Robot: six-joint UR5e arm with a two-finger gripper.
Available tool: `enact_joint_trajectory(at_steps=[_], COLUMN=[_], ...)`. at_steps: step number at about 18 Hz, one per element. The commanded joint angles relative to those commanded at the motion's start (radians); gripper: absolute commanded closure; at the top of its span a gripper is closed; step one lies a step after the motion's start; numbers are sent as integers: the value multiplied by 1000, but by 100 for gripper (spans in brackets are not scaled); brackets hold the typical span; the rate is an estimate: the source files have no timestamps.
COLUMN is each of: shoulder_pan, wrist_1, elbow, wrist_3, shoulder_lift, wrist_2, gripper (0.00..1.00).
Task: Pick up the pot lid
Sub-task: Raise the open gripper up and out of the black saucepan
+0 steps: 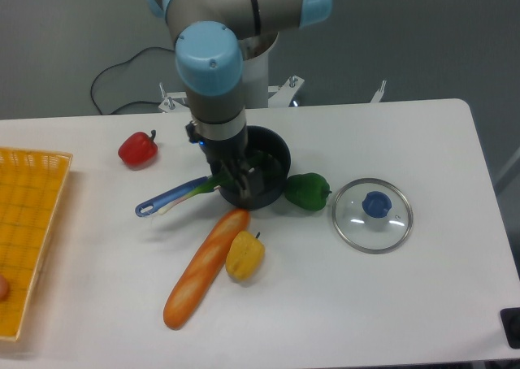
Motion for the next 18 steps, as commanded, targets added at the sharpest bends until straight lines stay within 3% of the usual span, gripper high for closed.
enact_joint_trajectory(at_steps=[9,12,18], shoulder_pan=[40,48,113], wrist_1=[-2,8,5], elbow=[-12,-44,-61], wrist_3=[40,37,40], shoulder_lift=[9,23,25], wrist_2=[5,12,11], gripper=[0,0,0])
